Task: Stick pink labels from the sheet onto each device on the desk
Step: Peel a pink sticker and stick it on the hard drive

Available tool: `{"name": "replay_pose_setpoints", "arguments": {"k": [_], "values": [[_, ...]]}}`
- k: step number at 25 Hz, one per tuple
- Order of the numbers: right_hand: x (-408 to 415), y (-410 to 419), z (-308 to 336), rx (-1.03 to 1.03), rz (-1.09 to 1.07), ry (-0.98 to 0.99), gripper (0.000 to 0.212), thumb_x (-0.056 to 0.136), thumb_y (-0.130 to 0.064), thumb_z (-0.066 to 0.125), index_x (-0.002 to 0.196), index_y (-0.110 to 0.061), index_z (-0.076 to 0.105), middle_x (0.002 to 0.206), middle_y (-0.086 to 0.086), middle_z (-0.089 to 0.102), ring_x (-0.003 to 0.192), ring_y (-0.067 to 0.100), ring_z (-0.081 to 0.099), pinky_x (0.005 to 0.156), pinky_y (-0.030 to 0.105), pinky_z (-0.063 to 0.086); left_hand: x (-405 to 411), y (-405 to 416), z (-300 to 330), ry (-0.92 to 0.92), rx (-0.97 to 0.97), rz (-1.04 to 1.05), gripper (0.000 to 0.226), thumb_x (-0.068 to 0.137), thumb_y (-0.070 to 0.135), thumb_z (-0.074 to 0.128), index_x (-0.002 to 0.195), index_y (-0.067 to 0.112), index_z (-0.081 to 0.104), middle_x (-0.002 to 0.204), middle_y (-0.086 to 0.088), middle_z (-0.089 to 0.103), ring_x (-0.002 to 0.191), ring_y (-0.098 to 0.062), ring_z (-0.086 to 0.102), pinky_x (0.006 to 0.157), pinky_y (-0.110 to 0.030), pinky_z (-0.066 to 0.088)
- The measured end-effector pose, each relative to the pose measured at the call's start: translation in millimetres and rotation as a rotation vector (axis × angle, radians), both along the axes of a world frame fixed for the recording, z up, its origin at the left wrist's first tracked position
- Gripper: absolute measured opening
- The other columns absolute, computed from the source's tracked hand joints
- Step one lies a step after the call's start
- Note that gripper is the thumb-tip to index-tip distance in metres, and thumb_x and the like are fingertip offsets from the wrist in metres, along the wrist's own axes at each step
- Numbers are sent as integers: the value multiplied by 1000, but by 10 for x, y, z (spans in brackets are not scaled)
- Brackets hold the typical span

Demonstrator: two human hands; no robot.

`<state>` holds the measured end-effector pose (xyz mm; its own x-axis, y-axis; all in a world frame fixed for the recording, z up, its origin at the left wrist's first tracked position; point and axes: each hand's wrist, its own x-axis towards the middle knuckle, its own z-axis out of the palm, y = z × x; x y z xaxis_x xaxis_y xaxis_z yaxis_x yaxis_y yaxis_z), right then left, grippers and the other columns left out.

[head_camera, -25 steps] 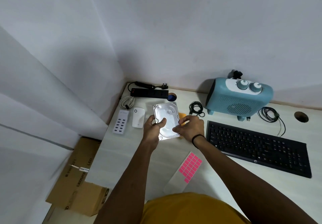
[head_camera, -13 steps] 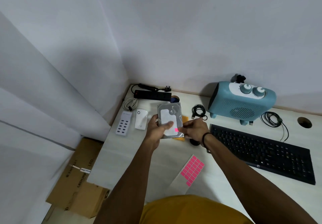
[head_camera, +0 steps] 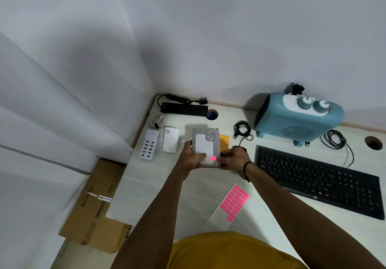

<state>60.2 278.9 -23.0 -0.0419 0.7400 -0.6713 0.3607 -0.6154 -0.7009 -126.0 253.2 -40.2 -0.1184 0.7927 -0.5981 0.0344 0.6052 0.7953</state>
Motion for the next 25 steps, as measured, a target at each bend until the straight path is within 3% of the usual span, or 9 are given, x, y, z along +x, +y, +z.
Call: {"name": "replay_pose_setpoints", "arguments": {"k": [3, 6, 12, 17, 21, 25], "values": [[-66, 51, -116, -59, 33, -30, 32, 75, -5, 83, 103, 2, 71, 86, 13, 71, 72, 25, 70, 77, 38, 62, -78, 18, -88, 199, -87, -51, 62, 76, 20, 82, 130, 14, 53, 121, -9, 66, 104, -29, 67, 82, -49, 63], [-198, 136, -283, -66, 136, -149, 28, 77, -14, 81, 101, -3, 75, 89, 14, 76, 79, 27, 74, 82, 40, 61, -162, 80, -214, 463, -123, -132, 62, 65, 33, 88, 116, 6, 64, 114, -12, 69, 107, -32, 66, 89, -47, 59], [-587, 274, -647, -131, 249, -242, 17, 83, -19, 70, 89, -7, 78, 90, 13, 77, 86, 28, 74, 84, 42, 60, -338, 455, -285, 754, -116, -293, 50, 73, 27, 84, 117, 9, 66, 118, -11, 69, 112, -32, 64, 88, -37, 51], [-832, 491, -855, -150, 244, -277, 33, 90, -31, 60, 96, -3, 77, 99, 17, 75, 95, 35, 71, 88, 46, 57, -377, 822, -363, 850, -89, -345, 37, 78, 14, 78, 112, 7, 67, 113, -14, 70, 107, -34, 66, 83, -37, 52], [-873, 641, -760, -157, 287, -397, 32, 91, -27, 61, 108, -2, 72, 110, 14, 72, 98, 29, 68, 75, 30, 52, -378, 902, -493, 804, -125, -339, 36, 81, 13, 76, 115, 7, 64, 117, -14, 68, 112, -35, 62, 88, -38, 50], [-935, 623, -777, -140, 310, -482, 31, 97, -23, 53, 112, 0, 68, 115, 17, 69, 106, 30, 65, 81, 31, 51, -402, 850, -611, 742, -133, -308, 35, 81, 13, 76, 115, 6, 66, 116, -14, 69, 110, -35, 64, 86, -38, 51]]}}
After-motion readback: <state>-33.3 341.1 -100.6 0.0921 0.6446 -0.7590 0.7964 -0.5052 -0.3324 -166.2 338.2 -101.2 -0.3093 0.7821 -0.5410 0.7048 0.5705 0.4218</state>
